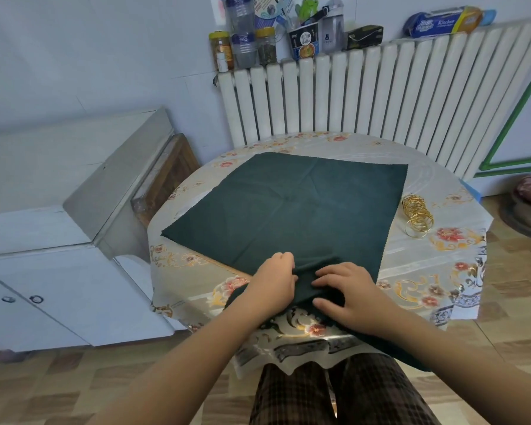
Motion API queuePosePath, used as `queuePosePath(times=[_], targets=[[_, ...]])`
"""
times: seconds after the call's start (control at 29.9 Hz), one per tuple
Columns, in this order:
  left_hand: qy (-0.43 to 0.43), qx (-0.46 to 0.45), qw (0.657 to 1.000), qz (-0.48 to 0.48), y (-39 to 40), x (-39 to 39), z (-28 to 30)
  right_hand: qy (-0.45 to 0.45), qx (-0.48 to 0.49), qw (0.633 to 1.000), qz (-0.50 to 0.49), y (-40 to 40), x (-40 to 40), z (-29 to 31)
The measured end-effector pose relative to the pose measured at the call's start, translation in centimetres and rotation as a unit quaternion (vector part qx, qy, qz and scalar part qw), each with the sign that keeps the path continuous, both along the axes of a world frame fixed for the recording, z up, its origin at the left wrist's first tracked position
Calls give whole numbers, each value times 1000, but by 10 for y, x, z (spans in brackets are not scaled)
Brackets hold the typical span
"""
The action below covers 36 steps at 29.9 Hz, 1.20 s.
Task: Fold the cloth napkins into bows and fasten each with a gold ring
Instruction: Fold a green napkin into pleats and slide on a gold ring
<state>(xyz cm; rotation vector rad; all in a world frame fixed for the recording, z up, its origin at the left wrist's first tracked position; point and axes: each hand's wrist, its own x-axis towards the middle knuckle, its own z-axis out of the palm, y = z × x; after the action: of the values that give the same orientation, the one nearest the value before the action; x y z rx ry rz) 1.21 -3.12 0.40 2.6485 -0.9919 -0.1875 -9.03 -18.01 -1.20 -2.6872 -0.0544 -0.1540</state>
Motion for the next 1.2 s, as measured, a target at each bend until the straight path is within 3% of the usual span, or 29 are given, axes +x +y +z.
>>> queuePosePath(times=[0.1, 0.2, 0.3, 0.4, 0.67, 0.8, 1.04, 1.2], targets=[[-10, -81, 996, 21, 3, -4, -14, 7, -66, 998, 5, 1, -8, -10], [-35, -113, 992, -46, 8, -8, -27, -39, -117, 992, 4, -1, -8, -14], [-43, -68, 986, -148, 20, -4, -34, -101, -146, 984, 20, -5, -1, -14], [-27, -2, 982, -189, 26, 2, -33, -127, -131, 982, 41, -13, 4, -9], [-60, -1, 983, -174, 19, 17, -17, -74, -131, 987, 54, -30, 25, 6], [-55, 27, 981, -181, 18, 20, -19, -171, -99, 978, 66, -37, 23, -9], [-128, 165, 963, -170, 4, 19, -11, -216, -118, 966, 75, -35, 27, -17], [-75, 93, 974, -194, -5, 11, -17, -191, -107, 971, 92, -36, 22, -22]])
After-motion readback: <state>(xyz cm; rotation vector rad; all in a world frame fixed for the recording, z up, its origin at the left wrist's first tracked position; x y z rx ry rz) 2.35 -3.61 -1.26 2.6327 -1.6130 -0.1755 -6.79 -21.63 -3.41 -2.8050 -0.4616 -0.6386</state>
